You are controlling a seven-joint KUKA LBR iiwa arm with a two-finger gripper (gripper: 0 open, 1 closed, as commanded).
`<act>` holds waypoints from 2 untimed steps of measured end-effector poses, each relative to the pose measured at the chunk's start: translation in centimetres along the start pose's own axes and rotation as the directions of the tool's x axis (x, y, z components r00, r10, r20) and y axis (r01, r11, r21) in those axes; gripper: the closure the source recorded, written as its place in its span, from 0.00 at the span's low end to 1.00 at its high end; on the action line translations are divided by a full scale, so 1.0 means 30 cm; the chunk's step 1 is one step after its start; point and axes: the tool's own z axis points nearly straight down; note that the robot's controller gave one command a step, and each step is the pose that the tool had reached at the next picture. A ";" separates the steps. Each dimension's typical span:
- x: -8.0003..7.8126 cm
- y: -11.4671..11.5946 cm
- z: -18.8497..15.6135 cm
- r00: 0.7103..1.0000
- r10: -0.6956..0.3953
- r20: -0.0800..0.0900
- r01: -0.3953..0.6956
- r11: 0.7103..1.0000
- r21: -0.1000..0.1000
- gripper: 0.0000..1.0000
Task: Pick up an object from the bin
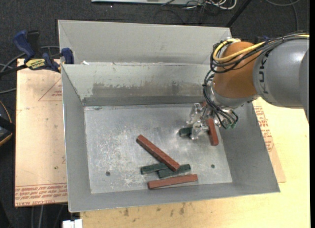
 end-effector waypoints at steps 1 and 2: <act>-0.045 -0.013 -0.388 1.000 -0.009 -0.016 0.009 1.000 -0.003 1.00; -0.045 -0.013 -0.388 1.000 -0.009 -0.016 0.009 1.000 -0.003 1.00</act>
Offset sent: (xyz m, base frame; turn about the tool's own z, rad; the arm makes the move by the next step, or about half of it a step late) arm 0.0000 0.0000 0.0000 0.0000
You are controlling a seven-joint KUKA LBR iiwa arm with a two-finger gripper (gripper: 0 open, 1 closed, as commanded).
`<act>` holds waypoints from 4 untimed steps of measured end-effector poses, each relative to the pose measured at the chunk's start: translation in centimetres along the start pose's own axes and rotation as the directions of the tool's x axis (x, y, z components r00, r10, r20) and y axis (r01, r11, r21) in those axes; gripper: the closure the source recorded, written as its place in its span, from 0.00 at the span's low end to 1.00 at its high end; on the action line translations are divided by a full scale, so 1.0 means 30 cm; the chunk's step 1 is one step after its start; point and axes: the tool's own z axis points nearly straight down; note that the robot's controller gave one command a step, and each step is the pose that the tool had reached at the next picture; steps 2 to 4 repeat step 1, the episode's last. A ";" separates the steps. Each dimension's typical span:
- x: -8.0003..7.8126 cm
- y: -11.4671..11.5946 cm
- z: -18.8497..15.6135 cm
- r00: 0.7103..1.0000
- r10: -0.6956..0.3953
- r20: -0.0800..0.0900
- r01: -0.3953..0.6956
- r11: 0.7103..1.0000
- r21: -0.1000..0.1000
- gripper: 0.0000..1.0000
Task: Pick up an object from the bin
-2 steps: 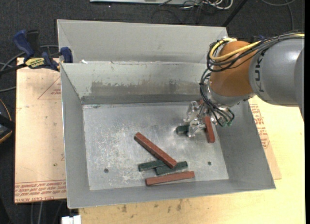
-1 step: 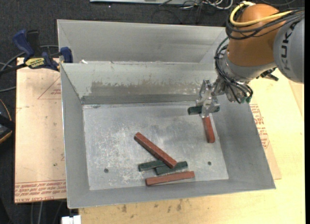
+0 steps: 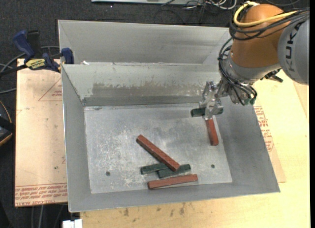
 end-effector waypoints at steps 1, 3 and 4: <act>0.014 -0.004 -0.169 0.999 -0.053 -0.006 0.053 0.999 -0.002 1.00; 0.014 -0.004 -0.169 0.999 -0.053 -0.006 0.053 0.999 -0.002 1.00; 0.014 -0.004 -0.169 0.999 -0.053 -0.006 0.053 0.999 -0.002 1.00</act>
Offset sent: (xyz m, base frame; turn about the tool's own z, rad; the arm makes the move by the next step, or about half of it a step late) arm 0.0240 -0.0205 0.1441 -0.0561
